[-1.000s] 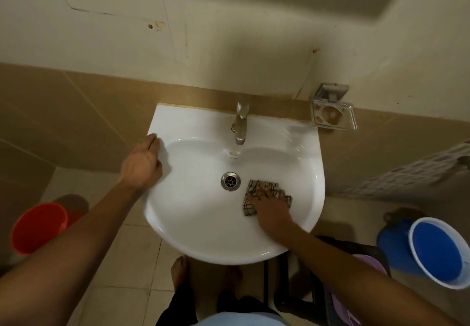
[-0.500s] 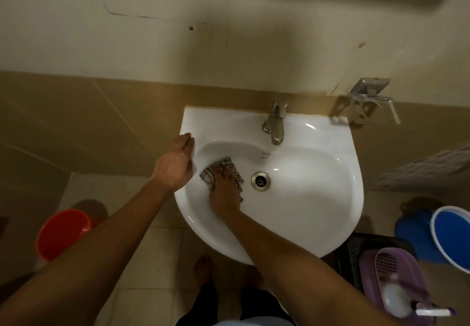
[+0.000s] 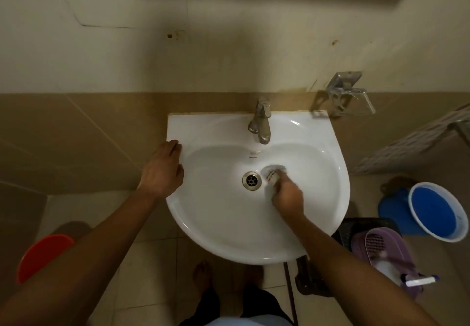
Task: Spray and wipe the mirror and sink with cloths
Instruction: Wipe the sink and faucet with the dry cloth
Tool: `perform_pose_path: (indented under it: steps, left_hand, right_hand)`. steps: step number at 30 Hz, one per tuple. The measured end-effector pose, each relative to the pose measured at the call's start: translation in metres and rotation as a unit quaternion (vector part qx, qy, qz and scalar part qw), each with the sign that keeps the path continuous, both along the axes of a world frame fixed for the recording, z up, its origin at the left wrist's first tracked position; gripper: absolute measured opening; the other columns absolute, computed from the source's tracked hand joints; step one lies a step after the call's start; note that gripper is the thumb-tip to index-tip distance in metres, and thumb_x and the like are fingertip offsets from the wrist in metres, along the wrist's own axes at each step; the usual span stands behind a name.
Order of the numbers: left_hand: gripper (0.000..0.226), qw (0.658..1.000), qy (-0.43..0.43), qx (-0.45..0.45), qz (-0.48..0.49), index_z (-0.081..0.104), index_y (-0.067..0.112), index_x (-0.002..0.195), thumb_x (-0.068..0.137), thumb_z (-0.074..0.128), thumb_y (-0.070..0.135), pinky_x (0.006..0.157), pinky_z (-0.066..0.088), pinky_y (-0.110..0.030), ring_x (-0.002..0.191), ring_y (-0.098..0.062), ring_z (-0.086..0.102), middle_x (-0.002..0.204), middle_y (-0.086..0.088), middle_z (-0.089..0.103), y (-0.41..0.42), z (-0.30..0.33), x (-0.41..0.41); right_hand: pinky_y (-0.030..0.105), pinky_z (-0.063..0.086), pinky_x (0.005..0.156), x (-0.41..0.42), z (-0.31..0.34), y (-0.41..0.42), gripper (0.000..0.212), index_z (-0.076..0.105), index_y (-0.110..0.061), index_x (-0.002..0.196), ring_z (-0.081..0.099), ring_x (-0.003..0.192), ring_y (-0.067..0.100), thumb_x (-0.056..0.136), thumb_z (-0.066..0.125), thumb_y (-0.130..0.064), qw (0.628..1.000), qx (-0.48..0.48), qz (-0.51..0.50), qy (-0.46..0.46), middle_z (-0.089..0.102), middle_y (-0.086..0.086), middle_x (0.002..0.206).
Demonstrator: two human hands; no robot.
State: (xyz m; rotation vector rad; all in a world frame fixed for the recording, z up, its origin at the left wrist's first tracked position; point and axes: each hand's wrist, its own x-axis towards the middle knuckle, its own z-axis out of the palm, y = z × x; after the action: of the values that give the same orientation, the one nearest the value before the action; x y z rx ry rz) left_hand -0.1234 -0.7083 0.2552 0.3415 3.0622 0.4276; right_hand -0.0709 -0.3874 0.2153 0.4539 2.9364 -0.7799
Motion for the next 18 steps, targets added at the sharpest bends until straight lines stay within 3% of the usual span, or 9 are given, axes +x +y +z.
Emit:
perform_pose_path:
  steps: [1, 3, 6, 7, 12, 14, 16, 17, 18]
  left_hand:
    - [0.055, 1.0, -0.001, -0.001, 0.0, 0.048, -0.008, 0.135, 0.084, 0.062, 0.008, 0.102, 0.044, -0.046, 0.128, -0.037, 0.045, 0.139, -0.023, 0.048, 0.0, -0.001, 0.0]
    - [0.055, 1.0, -0.002, -0.001, -0.001, 0.048, -0.008, 0.133, 0.083, 0.063, 0.008, 0.101, 0.046, -0.047, 0.127, -0.038, 0.046, 0.138, -0.023, 0.049, 0.0, -0.001, -0.001]
    - [0.055, 1.0, -0.002, -0.001, -0.007, 0.049, -0.008, 0.132, 0.081, 0.064, 0.008, 0.099, 0.048, -0.048, 0.125, -0.038, 0.047, 0.136, -0.024, 0.05, -0.001, -0.001, 0.0]
    - [0.055, 1.0, -0.002, -0.002, -0.008, 0.049, -0.009, 0.132, 0.081, 0.064, 0.007, 0.098, 0.048, -0.048, 0.125, -0.038, 0.047, 0.136, -0.024, 0.05, -0.002, -0.001, 0.0]
    - [0.055, 1.0, 0.004, 0.001, -0.01, 0.05, -0.009, 0.131, 0.08, 0.065, 0.006, 0.096, 0.049, -0.048, 0.123, -0.039, 0.049, 0.134, -0.025, 0.051, -0.001, 0.0, 0.0]
    - [0.054, 1.0, 0.006, 0.003, -0.009, 0.051, -0.01, 0.13, 0.08, 0.066, 0.005, 0.094, 0.05, -0.046, 0.122, -0.039, 0.05, 0.133, -0.025, 0.052, 0.0, 0.0, 0.0]
    - [0.054, 1.0, 0.006, 0.004, -0.008, 0.05, -0.009, 0.13, 0.081, 0.065, 0.006, 0.094, 0.049, -0.045, 0.122, -0.038, 0.05, 0.134, -0.024, 0.052, -0.001, 0.0, 0.001]
    - [0.054, 1.0, 0.006, 0.004, -0.008, 0.05, -0.009, 0.131, 0.081, 0.064, 0.007, 0.095, 0.049, -0.045, 0.122, -0.037, 0.049, 0.134, -0.024, 0.051, -0.002, -0.001, 0.001]
    - [0.054, 1.0, 0.008, 0.004, -0.01, 0.049, -0.008, 0.132, 0.082, 0.063, 0.007, 0.095, 0.049, -0.045, 0.123, -0.037, 0.049, 0.135, -0.023, 0.051, -0.003, -0.001, 0.001]
  right_hand:
    - [0.039, 0.05, 0.082, -0.007, 0.007, 0.0, 0.042, 0.047, -0.019, 0.135, 0.059, 0.087, 0.031, 0.094, 0.046, -0.01, 0.988, -0.086, -0.127, 0.033, 0.062, 0.009, 0.101]
    - [0.036, 0.048, 0.089, -0.023, 0.015, -0.005, 0.047, 0.044, -0.02, 0.14, 0.059, 0.095, 0.029, 0.095, 0.042, -0.006, 0.912, -0.23, -0.333, 0.06, 0.061, 0.008, 0.108]
    - [0.043, 0.045, 0.103, -0.056, 0.023, -0.015, 0.056, 0.033, -0.016, 0.148, 0.054, 0.121, 0.033, 0.094, 0.04, -0.001, 0.791, -0.375, -0.47, 0.108, 0.053, 0.013, 0.137]
    - [0.043, 0.044, 0.105, -0.069, 0.028, -0.019, 0.06, 0.026, -0.015, 0.151, 0.05, 0.126, 0.032, 0.095, 0.039, 0.001, 0.778, -0.397, -0.475, 0.111, 0.047, 0.013, 0.143]
    - [0.034, 0.039, 0.093, -0.104, 0.053, -0.058, 0.06, 0.009, -0.014, 0.154, 0.047, 0.11, 0.023, 0.1, 0.035, -0.006, 0.777, -0.457, -0.426, 0.076, 0.037, 0.005, 0.141]
    - [0.036, 0.042, 0.094, -0.101, 0.049, -0.073, 0.056, 0.018, -0.013, 0.151, 0.051, 0.114, 0.025, 0.099, 0.036, -0.002, 0.797, -0.452, -0.398, 0.046, 0.04, 0.008, 0.142]
    - [0.035, 0.054, 0.087, -0.094, 0.033, -0.088, 0.021, 0.049, -0.007, 0.116, 0.066, 0.097, 0.026, 0.098, 0.038, -0.005, 0.812, -0.466, -0.351, -0.015, 0.061, 0.018, 0.122]
    - [0.038, 0.058, 0.084, -0.09, 0.029, -0.094, 0.014, 0.05, -0.007, 0.096, 0.067, 0.081, 0.026, 0.099, 0.037, -0.01, 0.822, -0.468, -0.32, -0.05, 0.065, 0.019, 0.107]
    - [0.044, 0.056, 0.089, -0.089, 0.02, -0.099, 0.014, 0.05, -0.008, 0.092, 0.064, 0.08, 0.027, 0.098, 0.037, -0.012, 0.819, -0.484, -0.296, -0.084, 0.063, 0.019, 0.104]
